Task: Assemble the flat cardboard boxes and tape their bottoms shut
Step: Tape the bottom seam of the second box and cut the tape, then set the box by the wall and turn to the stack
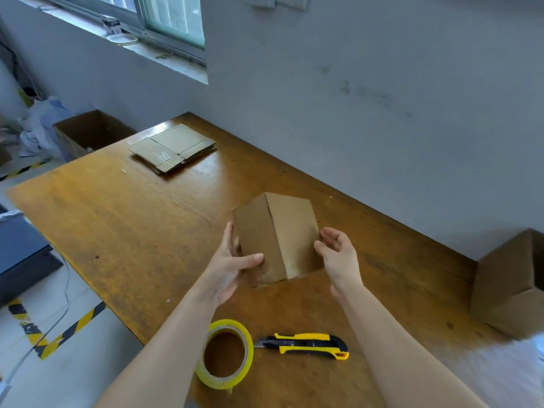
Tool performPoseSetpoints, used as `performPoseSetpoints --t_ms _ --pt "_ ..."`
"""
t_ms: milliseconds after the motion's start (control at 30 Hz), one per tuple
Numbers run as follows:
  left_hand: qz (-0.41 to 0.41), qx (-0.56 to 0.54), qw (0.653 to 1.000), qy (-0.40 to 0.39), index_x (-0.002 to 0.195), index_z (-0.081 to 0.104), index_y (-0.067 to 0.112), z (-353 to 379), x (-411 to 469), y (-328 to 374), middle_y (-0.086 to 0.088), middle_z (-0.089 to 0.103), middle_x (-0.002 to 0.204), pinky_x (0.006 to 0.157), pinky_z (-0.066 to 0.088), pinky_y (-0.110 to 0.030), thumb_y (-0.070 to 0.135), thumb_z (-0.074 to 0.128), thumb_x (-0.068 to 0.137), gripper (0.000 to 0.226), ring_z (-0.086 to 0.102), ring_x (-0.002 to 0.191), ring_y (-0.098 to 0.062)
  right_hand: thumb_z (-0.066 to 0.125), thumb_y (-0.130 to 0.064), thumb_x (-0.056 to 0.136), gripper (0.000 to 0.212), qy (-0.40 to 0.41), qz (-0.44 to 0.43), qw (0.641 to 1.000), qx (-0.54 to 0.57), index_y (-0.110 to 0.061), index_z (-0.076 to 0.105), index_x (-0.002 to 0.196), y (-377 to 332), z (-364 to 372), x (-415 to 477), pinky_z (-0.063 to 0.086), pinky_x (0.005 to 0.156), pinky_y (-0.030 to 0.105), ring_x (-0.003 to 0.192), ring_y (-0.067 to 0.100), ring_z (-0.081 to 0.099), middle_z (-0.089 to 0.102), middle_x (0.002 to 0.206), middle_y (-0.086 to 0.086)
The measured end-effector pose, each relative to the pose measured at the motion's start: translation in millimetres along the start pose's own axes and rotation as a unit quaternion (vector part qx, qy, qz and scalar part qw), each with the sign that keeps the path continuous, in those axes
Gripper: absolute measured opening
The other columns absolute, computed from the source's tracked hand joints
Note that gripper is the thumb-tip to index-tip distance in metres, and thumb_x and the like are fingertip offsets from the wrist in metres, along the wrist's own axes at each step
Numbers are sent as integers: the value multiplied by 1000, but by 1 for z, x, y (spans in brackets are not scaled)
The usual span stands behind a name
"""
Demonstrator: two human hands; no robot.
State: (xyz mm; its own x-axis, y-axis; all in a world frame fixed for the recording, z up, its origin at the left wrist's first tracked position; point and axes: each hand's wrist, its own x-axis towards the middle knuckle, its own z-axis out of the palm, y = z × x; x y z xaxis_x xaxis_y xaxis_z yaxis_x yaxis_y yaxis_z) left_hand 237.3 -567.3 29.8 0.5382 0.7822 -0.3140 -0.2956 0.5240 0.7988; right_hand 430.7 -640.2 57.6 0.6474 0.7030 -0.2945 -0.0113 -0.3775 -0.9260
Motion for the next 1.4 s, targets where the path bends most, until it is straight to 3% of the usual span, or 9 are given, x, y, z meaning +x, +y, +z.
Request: performPoseSetpoints --t_ms 133,233,367,533,700,867,1000,1233,1400 --pt "-5 180 984 -15 139 43 28 15 -3 -18 -3 60 130 96 52 -39 -4 79 70 84 55 123 -23 53 -49 95 56 -30 68 997 -23 -22 42 143 4 -4 -8 36 103 37 124 19 46 48 143 0" --pt "1 289 957 -11 128 40 40 35 -6 -30 8 55 130 97 52 -33 -4 74 80 74 52 123 -14 38 -76 78 81 -34 123 992 20 -27 44 142 17 -2 -11 34 109 48 124 22 48 51 141 -2" --pt "5 361 933 -9 132 34 42 51 -4 -41 10 51 132 101 48 -36 2 73 84 73 47 127 -13 36 -84 67 89 -19 124 989 73 -30 50 137 27 -14 -16 40 108 53 120 24 54 59 130 -2" --pt "-20 349 937 3 145 37 34 90 -10 -48 6 56 132 98 49 -35 29 69 88 66 51 122 -15 51 -80 68 86 -34 102 992 70 -29 50 138 31 -52 -26 38 109 53 124 22 50 57 133 -4" --pt "-63 353 933 3 147 38 36 142 -5 -62 6 50 144 113 36 -46 68 50 76 78 43 134 -20 55 -48 94 46 26 79 995 54 -26 53 134 32 -109 -18 47 103 47 118 20 54 59 127 -6" --pt "-96 369 924 -38 148 32 40 206 14 -83 5 37 154 116 30 -51 60 50 90 64 35 141 -24 60 -34 95 28 112 38 993 11 -22 56 120 31 -171 -10 55 84 30 99 14 60 62 111 -4" --pt "-89 394 909 -107 151 26 38 256 42 -98 4 32 157 117 29 -51 53 45 97 59 32 143 -25 58 -21 97 23 166 42 985 18 -19 59 120 28 -213 4 56 90 37 102 18 61 64 110 1" --pt "-88 432 878 -187 153 23 36 315 95 -125 3 26 160 115 32 -50 44 46 100 59 28 146 -25 54 -22 99 45 210 49 976 -36 -20 46 144 23 -262 34 44 107 42 128 23 49 53 139 -1" --pt "-84 454 858 -226 154 19 35 340 128 -135 3 24 161 116 32 -49 42 44 101 60 28 146 -26 67 -20 90 59 228 29 954 -194 -21 44 144 27 -279 56 48 103 43 124 22 53 56 137 -1"
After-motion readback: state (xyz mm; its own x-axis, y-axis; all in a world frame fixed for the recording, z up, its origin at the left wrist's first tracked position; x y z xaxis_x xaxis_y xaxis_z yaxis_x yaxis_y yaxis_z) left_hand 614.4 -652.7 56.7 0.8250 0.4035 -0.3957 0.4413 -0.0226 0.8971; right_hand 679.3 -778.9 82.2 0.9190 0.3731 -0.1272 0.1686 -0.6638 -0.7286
